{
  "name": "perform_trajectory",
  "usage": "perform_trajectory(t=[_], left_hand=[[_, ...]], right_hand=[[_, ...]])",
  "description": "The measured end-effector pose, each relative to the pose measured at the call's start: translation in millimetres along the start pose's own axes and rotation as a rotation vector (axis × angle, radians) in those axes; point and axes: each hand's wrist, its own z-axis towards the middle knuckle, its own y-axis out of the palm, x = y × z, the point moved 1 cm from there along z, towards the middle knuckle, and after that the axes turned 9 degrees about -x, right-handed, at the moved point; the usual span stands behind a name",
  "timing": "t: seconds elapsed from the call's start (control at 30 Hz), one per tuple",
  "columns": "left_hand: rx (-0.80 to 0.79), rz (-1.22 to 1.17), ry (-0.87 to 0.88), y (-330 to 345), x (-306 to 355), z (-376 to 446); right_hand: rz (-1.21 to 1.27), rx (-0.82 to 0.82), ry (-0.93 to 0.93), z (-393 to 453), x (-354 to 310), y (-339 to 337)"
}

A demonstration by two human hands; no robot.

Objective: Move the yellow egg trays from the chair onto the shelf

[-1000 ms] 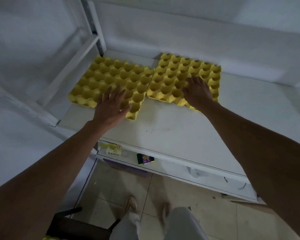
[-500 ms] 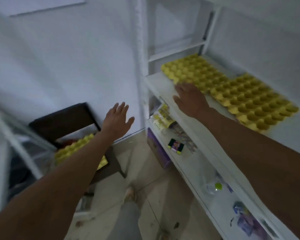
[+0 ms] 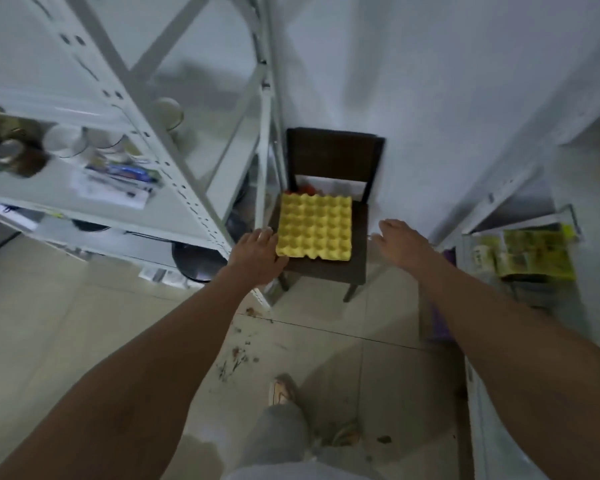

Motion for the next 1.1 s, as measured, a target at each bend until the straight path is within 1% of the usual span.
perform_trajectory(t=[0.07,0.17,0.2,0.33,0.4,0.47,0.57,0.77,0.87,0.93,1.0,1.1], left_hand=[[-0.039,-0.054,0.001,10.5,-12.3,5.4],[-0.119,-0.167,0.010,24.5,-18.2,21.8],[-0.142,-0.185,0.016,30.0,-18.6,30.0],[-0.211,-0.229,0.031,41.9,-16.1,65.2],[-0.234,-0.242,0.053,42.8,-16.3,84.3],[-0.262,-0.270,0.053,42.9,-20.0,105.4],[-0.305,-0.315,0.004,47.3,-30.4,146.7],[-0.383,-0.437,-0.121,61.2,-46.5,237.6],[-0.437,-0.527,-0.126,73.0,-46.6,282.8],[-0.425,-0.623,-0.178,80.0,-47.0,310.5],[-0.405,-0.691,-0.273,87.6,-46.2,335.4],[-0.295,-0.892,-0.392,104.6,-49.7,374.3]], right_hand=[[-0.010,-0.068,-0.004,10.2,-17.9,8.2],[0.085,-0.037,0.050,17.6,-29.4,22.4],[0.102,-0.026,0.056,20.5,-29.8,29.3],[0.153,-0.103,0.135,33.2,-23.3,55.8],[0.195,-0.102,0.189,45.3,-17.7,62.1],[0.210,-0.141,0.221,61.2,-11.1,65.1],[0.189,-0.227,0.229,99.3,3.3,69.3],[0.323,-0.323,0.312,205.5,19.0,68.7],[0.344,-0.341,0.330,252.1,27.4,83.5],[0.344,-0.366,0.339,278.9,31.7,94.4],[0.368,-0.374,0.376,299.0,36.2,107.2],[0.389,-0.331,0.462,334.7,44.8,128.9]])
